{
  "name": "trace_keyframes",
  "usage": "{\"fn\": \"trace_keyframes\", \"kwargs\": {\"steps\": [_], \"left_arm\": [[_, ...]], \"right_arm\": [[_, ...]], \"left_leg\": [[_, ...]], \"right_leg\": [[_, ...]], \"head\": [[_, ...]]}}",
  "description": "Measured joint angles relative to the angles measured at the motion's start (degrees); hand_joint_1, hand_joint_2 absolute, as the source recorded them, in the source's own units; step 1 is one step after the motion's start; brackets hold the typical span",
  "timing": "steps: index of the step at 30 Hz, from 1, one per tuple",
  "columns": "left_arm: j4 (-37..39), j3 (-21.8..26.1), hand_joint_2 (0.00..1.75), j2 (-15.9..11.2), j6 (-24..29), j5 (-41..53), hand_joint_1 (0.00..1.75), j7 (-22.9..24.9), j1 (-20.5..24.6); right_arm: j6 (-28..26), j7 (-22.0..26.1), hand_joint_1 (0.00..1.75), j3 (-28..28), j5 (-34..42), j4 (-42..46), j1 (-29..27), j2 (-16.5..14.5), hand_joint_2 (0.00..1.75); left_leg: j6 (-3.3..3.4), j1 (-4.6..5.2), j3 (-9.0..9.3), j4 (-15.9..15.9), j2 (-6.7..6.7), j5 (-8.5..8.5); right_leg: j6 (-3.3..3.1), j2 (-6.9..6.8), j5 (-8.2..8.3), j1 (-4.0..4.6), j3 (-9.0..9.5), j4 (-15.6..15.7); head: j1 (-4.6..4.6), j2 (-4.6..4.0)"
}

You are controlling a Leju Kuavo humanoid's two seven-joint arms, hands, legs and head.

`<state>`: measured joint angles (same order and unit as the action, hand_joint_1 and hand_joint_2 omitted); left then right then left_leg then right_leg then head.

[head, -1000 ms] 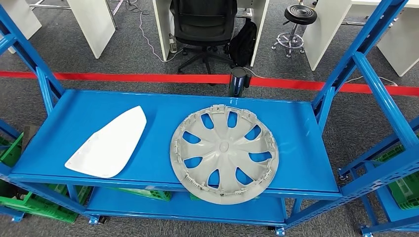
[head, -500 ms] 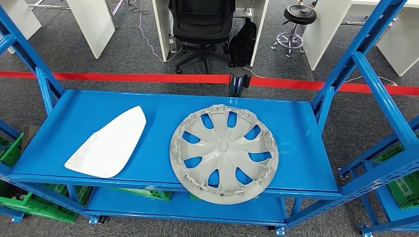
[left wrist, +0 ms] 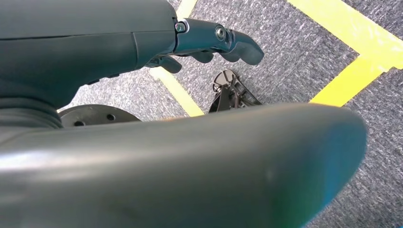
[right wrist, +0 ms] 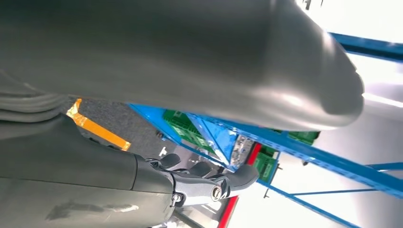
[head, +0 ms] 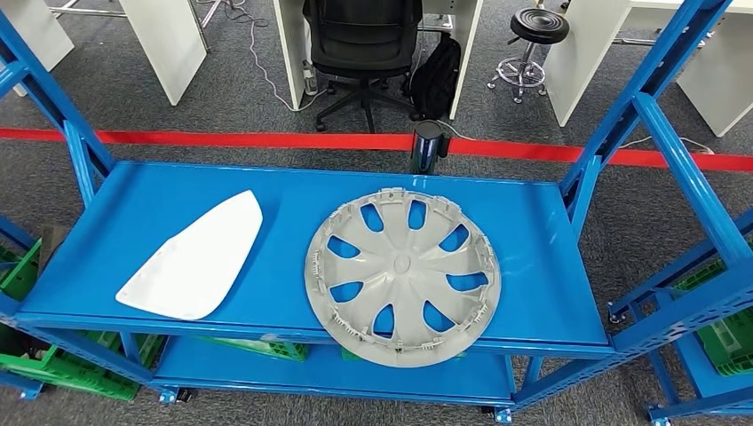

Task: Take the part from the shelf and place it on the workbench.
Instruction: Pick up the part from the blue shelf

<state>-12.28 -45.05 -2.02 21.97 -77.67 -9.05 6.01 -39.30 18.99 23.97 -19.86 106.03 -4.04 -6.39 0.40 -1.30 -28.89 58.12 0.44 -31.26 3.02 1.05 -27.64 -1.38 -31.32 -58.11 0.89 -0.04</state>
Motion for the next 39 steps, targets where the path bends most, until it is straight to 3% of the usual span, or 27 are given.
{"fn": "trace_keyframes", "kwargs": {"steps": [12, 26, 33, 39], "left_arm": [[0.00, 0.00, 0.00, 0.16, -0.24, -0.05, 0.00, -0.14, 0.00], [0.07, -0.65, 0.00, 0.23, -0.91, 0.06, 0.00, -0.13, 0.06], [0.09, -1.18, 0.00, 0.23, -1.14, 0.49, 0.00, -0.04, 0.06], [0.19, -1.10, 0.00, 0.00, -1.20, -2.49, 0.00, -0.91, 0.09]], "right_arm": [[0.01, -5.64, 0.00, -9.15, -12.79, 6.26, -0.22, 1.03, 0.00], [0.03, -17.77, 0.00, -24.73, -18.27, 9.52, 2.36, 9.95, 0.00], [0.91, -23.12, 0.00, -32.08, -16.17, 9.91, 5.49, 15.85, 0.00], [9.11, -26.48, 0.00, -37.97, -3.15, 10.63, 10.11, 21.35, 0.00]], "left_leg": [[0.00, -0.01, -0.01, 0.00, 0.00, 0.00], [0.00, 0.00, -0.05, 0.00, 0.00, 0.00], [-0.01, 0.00, -0.07, 0.00, 0.05, 0.00], [-0.25, 0.03, 0.32, -0.06, 1.59, -0.27]], "right_leg": [[0.00, 0.00, 0.00, 0.00, 0.00, -0.02], [0.00, -0.04, 0.00, 0.00, -0.01, -0.02], [0.00, 0.01, 0.00, -0.01, -0.01, -0.04], [-0.18, 1.45, 0.24, -0.07, -0.17, -0.07]], "head": [[-0.03, 0.00], [0.06, 0.00], [0.13, 0.00], [0.22, 0.00]]}}
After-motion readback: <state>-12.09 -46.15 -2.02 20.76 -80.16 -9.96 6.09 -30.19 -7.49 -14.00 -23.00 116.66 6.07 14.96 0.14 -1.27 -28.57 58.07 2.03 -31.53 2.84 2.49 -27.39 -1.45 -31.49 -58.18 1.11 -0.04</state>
